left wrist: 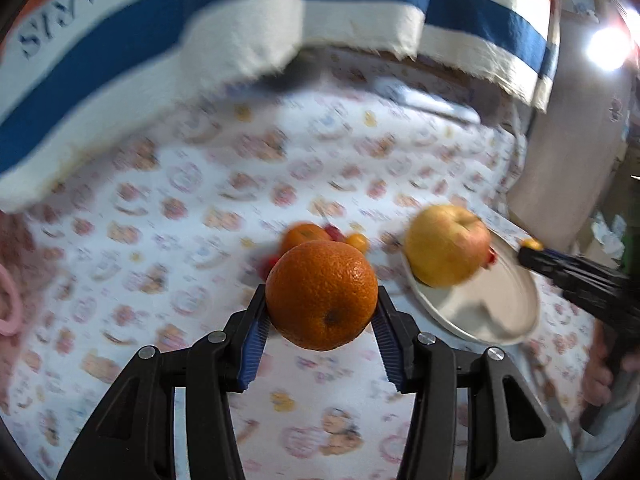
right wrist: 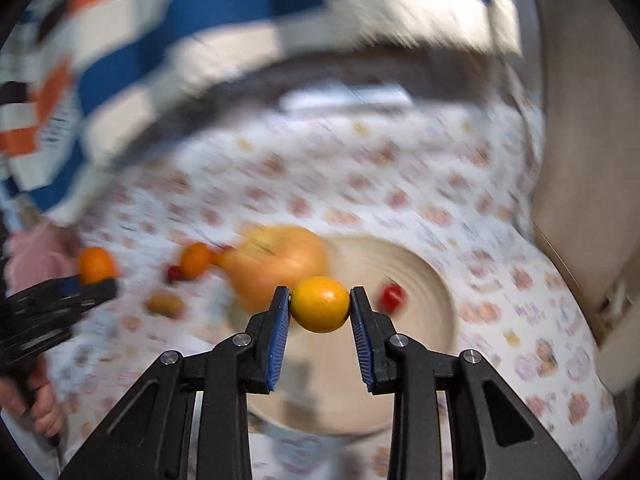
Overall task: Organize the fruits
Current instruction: 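Lower the small yellow-orange fruit onto the plate and open the right gripper, then lower the large orange onto the plate and open the left gripper, then move both open grippers back toward the fruits left on the table, then grasp a small brown fruit with the left gripper and lift it, then grasp a small yellow fruit with the right gripper while the left holds the brown fruit, then carry the yellow fruit to the plate with the right gripper while the left carries the brown fruit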
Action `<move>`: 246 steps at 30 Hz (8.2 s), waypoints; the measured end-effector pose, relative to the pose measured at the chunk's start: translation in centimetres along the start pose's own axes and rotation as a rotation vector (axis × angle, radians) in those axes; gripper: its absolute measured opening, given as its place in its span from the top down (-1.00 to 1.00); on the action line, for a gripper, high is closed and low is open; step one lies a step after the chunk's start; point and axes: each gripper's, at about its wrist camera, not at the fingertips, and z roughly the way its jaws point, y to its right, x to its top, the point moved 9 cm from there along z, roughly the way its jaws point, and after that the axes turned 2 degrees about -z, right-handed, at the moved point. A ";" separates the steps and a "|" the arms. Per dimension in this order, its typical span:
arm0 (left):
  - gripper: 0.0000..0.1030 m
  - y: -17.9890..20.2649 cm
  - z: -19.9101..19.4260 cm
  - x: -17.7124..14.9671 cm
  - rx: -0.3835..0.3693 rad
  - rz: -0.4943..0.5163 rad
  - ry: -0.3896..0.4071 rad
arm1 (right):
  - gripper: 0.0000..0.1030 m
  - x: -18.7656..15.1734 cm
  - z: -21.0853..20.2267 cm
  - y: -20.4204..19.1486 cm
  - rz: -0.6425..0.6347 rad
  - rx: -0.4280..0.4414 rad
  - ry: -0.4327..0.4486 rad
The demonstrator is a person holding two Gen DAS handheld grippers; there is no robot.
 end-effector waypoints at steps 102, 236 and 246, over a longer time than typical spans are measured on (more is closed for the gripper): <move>-1.00 -2.6 -3.6 3.9 0.144 -0.018 0.313 | -0.79 1.0 -3.4 -0.3 0.036 0.017 0.221; 0.58 -3.4 -0.2 1.1 -0.016 -0.083 0.032 | 0.53 -1.1 0.1 -12.3 -0.208 0.147 -0.008; 0.58 -1.8 0.3 0.3 -0.020 -0.025 0.015 | 0.53 -0.4 -2.2 -5.3 -0.100 0.087 0.085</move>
